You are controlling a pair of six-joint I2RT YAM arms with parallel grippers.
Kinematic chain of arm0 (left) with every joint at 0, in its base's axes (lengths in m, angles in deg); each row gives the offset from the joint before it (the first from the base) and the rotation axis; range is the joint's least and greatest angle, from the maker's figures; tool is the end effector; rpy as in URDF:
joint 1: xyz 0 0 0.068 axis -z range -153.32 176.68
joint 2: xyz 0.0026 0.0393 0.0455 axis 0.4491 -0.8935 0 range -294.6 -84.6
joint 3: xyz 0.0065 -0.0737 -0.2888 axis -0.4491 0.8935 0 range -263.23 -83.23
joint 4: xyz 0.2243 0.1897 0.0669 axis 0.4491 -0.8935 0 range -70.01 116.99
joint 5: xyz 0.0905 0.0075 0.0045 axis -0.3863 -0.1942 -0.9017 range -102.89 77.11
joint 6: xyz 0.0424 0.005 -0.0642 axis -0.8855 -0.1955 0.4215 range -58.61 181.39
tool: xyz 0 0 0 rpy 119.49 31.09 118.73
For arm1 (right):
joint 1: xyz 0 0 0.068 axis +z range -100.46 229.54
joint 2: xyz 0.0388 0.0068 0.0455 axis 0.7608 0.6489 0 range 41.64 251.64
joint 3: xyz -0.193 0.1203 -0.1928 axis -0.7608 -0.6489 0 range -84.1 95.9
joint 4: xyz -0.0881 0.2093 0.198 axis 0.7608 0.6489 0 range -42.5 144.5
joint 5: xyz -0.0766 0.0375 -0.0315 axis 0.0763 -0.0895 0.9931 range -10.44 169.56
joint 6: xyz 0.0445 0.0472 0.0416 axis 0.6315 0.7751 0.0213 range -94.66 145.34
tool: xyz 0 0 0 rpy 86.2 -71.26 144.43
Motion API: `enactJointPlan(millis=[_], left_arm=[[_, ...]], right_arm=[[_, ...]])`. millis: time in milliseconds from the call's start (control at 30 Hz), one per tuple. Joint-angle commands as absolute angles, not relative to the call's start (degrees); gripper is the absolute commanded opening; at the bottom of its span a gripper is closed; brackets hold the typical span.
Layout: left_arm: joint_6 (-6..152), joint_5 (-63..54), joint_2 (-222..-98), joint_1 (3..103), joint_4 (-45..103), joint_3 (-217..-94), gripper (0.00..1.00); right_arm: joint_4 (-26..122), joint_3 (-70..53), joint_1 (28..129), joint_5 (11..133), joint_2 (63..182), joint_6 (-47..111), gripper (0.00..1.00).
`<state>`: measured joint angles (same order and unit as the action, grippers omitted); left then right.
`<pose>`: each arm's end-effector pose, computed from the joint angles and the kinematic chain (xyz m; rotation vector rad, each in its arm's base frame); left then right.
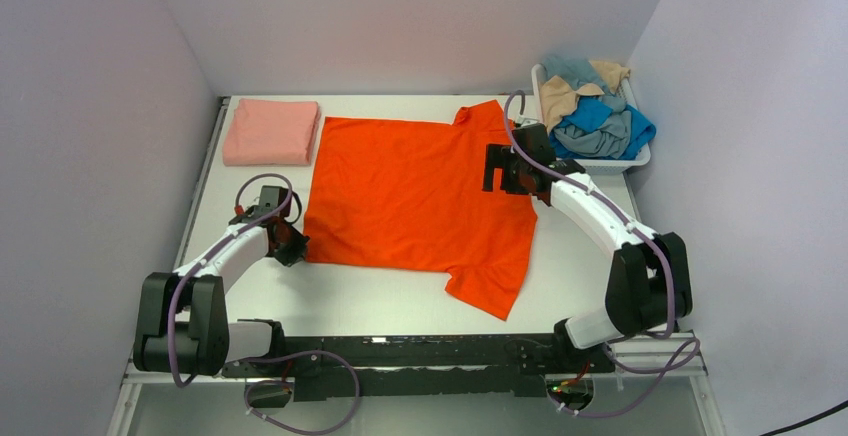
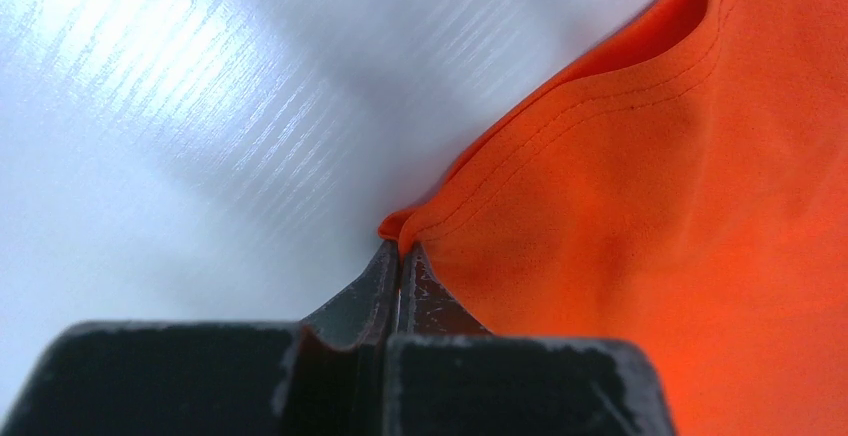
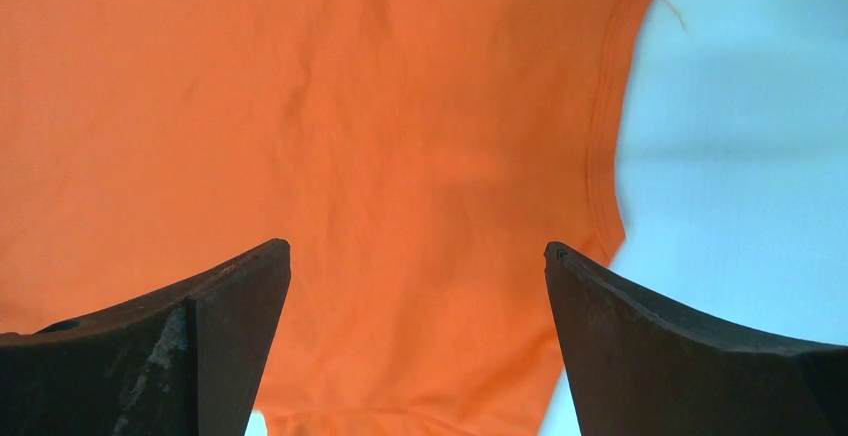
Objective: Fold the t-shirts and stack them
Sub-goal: Grab the side of the flattened tshirt closest away from the robot with both arms
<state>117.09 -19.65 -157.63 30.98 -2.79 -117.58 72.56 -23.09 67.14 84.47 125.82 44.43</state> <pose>0.2479 -0.0108 0.1290 -1.2229 2.4693 -0.1211 0.3553 0.1068 0.2404 0.0708 2.4163 0.1919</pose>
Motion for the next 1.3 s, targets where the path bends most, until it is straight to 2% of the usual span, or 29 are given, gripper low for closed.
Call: enactJointPlan(millis=[0, 100, 267, 433, 1033, 1133, 1167, 1233, 1267], left_arm=[[117.13, -21.71, -157.96, 30.90, -4.14, -117.83, 0.00], [116.24, -21.88, -157.80, 30.90, -6.71, -118.95, 0.00], [114.51, -21.14, -158.54, 30.90, -8.45, -120.13, 0.00], [114.06, -19.99, -159.40, 30.91, -8.63, -120.55, 0.00], [116.37, -19.31, -158.35, 30.95, -9.79, -120.19, 0.00], [116.67, -19.13, -158.25, 30.90, -10.66, -119.69, 0.00], [116.70, -19.42, -158.08, 30.91, -11.43, -119.77, 0.00], [116.25, -19.86, -157.41, 30.94, -13.19, -120.16, 0.00], [115.95, -20.00, -156.94, 30.91, -13.90, -120.34, 0.00]], right_arm=[[84.95, -24.06, 70.47, 83.81, 120.55, 44.26, 0.99], [91.50, -26.52, 78.00, 82.69, 120.13, 47.82, 0.95], [99.39, -34.24, 84.62, 77.57, 117.64, 51.72, 0.89], [99.01, -40.61, 90.38, 75.18, 115.71, 57.39, 0.82], [90.91, -45.92, 92.47, 81.23, 123.01, 63.03, 0.52], [90.15, -48.06, 92.54, 80.30, 124.71, 64.76, 0.41], [89.92, -48.33, 92.71, 80.19, 124.80, 65.22, 0.34], [90.42, -47.86, 92.83, 80.72, 123.91, 65.85, 0.10], [90.92, -47.00, 92.80, 80.78, 123.13, 65.54, 0.06]])
